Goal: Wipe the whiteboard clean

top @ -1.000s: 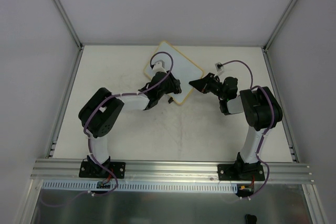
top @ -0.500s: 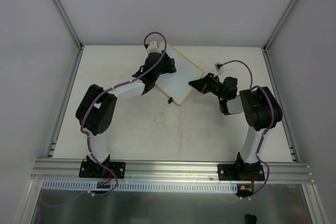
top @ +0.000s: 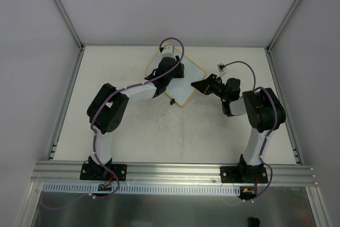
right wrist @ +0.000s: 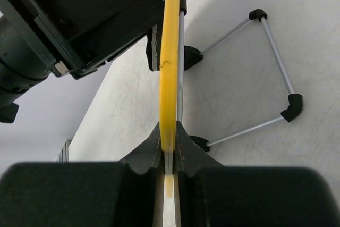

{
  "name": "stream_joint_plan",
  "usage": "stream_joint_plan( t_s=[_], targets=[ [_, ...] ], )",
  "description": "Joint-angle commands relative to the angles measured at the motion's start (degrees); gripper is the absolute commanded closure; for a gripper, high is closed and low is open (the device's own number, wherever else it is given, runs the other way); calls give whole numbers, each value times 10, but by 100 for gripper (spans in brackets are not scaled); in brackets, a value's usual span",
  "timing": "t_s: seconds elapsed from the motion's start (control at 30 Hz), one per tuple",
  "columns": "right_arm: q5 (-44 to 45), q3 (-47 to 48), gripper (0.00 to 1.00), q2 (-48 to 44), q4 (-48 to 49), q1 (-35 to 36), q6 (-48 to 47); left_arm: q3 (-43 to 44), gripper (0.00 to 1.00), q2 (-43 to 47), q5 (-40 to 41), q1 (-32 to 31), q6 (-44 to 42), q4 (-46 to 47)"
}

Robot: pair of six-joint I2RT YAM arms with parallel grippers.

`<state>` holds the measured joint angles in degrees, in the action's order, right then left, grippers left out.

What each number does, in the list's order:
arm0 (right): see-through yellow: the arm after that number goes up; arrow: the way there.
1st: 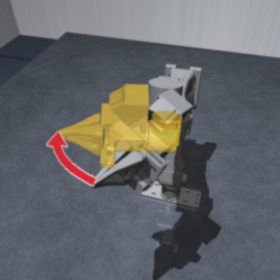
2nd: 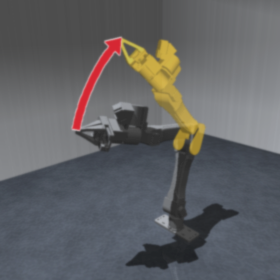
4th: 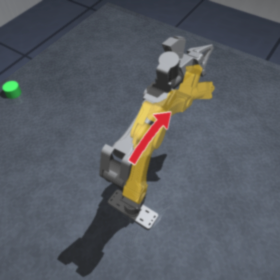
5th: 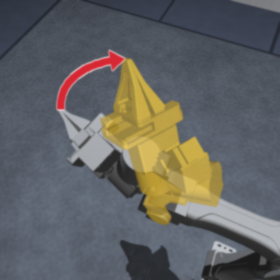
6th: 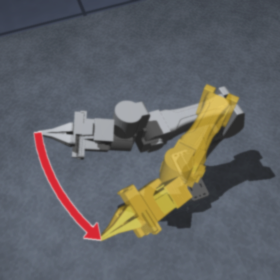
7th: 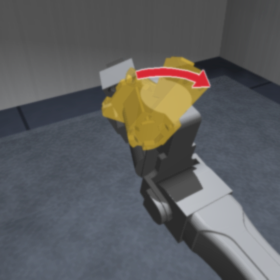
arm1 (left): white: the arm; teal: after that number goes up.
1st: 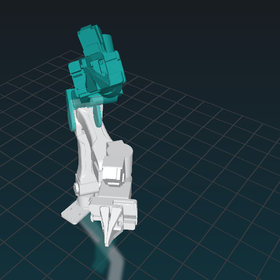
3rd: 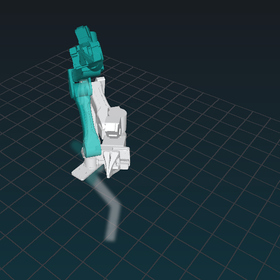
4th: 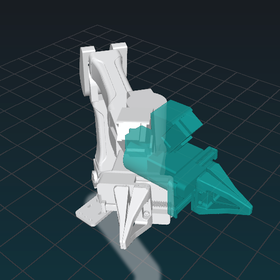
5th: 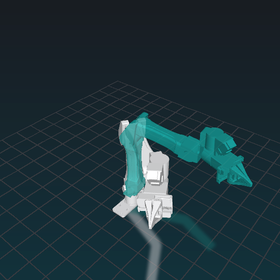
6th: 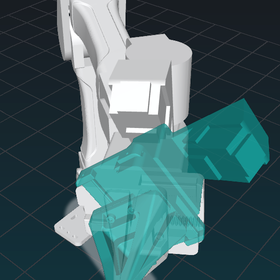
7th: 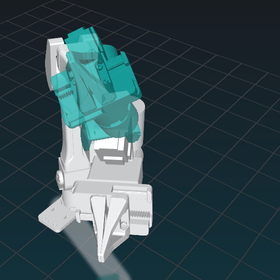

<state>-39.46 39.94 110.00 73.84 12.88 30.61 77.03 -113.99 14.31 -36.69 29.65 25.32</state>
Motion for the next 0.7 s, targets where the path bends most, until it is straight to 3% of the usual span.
stream_joint_plan(
  t_s=[0.0, 0.67],
  targets=[
    [-40, 7, 100, -25, 140, 12, -1, 31, 100, -5, 36, -27, -43, 17],
    [-40, 5, 100, -26, 140, 13, -1, -105, 100, -8, 63, -78, 34, 52]
  ],
)
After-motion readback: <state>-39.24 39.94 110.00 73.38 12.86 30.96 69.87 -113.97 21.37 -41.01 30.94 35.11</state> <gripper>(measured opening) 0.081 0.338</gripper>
